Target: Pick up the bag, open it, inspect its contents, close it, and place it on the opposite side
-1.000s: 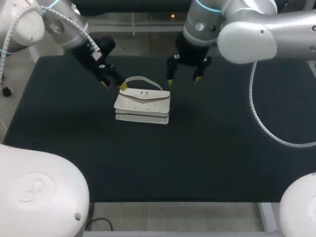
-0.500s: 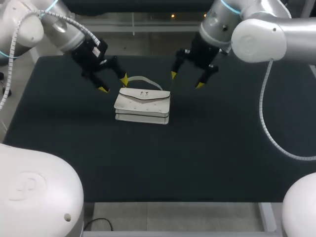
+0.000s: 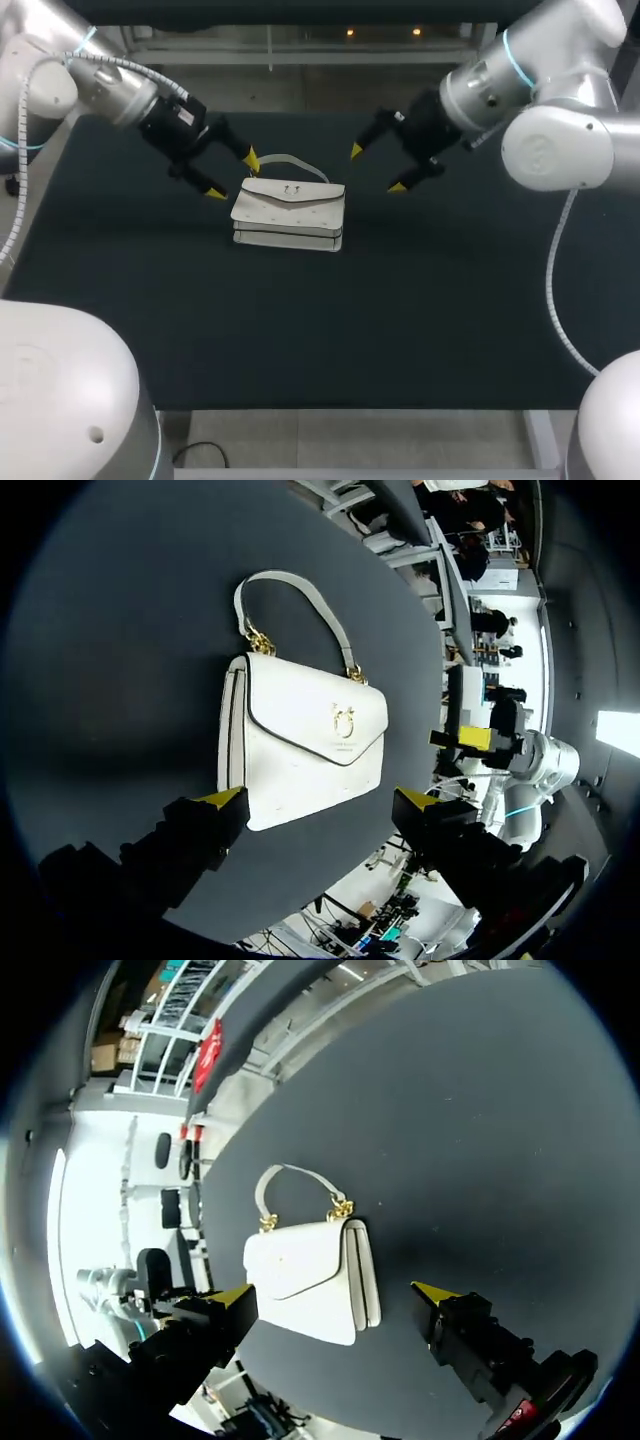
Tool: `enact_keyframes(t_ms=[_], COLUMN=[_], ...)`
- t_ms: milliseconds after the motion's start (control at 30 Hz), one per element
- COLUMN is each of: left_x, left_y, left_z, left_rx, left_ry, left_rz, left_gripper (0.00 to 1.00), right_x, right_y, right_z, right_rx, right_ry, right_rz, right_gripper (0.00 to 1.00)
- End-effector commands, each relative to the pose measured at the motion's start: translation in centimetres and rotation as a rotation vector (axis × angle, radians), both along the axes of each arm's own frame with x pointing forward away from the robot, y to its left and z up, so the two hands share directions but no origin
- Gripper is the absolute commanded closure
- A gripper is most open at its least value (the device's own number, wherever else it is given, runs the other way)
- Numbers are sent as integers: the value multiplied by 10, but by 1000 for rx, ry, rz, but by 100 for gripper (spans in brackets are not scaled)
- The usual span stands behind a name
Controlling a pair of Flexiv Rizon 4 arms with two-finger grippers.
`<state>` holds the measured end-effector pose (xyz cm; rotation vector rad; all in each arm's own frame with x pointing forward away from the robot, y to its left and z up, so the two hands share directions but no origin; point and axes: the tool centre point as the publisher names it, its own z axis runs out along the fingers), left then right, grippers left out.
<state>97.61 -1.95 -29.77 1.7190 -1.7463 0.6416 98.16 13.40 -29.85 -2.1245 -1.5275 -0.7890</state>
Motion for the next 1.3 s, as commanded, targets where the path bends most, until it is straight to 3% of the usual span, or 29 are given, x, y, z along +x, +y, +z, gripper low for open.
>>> enact_keyframes(t_ms=[33,300,367,800,1300], left_x=[-6,-6,-3,15,36], left_y=[6,0,-5,7,-4], left_z=[1,-3,-9,-31,-47], left_rx=[33,30,-18,-216,-292], left_ry=[-3,-20,-20,-30,-7], left_rz=[52,41,11,78,91], left_gripper=[0,0,0,0,0], right_x=[-8,-8,-5,10,20], right_y=[-3,-3,1,21,42], right_z=[-4,-4,-8,-33,-52], right_rx=[101,101,101,309,430], right_ry=[-75,-75,-73,-54,-14], right_rz=[-33,-33,-22,80,142], right_gripper=[0,0,0,0,0])
